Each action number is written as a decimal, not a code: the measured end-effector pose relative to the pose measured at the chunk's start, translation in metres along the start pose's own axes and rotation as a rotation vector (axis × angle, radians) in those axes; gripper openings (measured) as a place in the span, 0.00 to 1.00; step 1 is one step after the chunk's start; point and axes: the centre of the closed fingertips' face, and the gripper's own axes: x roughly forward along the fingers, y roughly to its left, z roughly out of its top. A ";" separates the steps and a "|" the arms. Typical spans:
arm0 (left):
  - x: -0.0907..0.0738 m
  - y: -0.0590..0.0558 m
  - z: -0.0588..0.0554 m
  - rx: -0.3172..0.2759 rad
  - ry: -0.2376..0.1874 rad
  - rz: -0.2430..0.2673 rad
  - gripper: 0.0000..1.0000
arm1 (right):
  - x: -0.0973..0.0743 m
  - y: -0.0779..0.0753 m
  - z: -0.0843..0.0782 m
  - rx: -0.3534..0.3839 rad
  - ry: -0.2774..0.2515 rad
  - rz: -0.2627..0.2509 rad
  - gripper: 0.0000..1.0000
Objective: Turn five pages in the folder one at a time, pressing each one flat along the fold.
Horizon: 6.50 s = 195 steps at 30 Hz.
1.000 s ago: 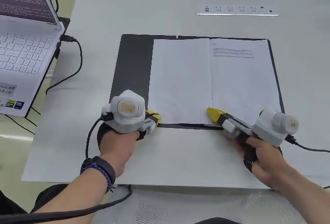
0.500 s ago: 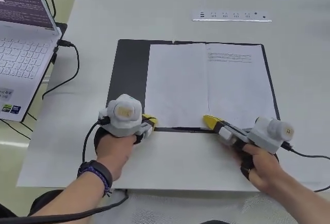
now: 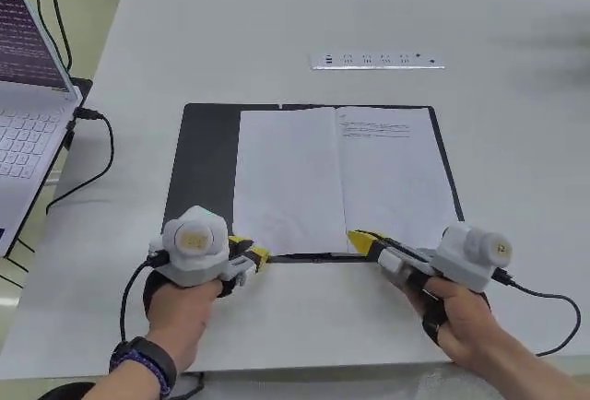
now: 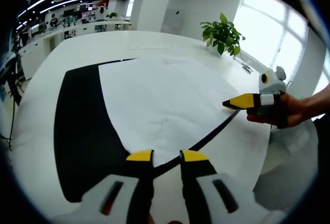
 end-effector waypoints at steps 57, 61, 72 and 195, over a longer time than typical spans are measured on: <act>-0.076 -0.030 0.058 0.090 -0.136 0.058 0.79 | -0.150 -0.017 0.054 -0.273 -0.063 -0.249 0.73; -0.063 -0.048 0.060 0.115 -0.128 0.029 0.79 | -0.155 -0.019 0.056 -0.269 -0.071 -0.245 0.73; -0.033 -0.091 0.064 0.161 -0.095 -0.069 0.72 | -0.162 -0.023 0.053 -0.257 -0.066 -0.224 0.72; 0.189 -0.203 0.070 0.440 0.077 -0.165 0.71 | -0.160 -0.060 0.046 -0.153 0.010 -0.165 0.63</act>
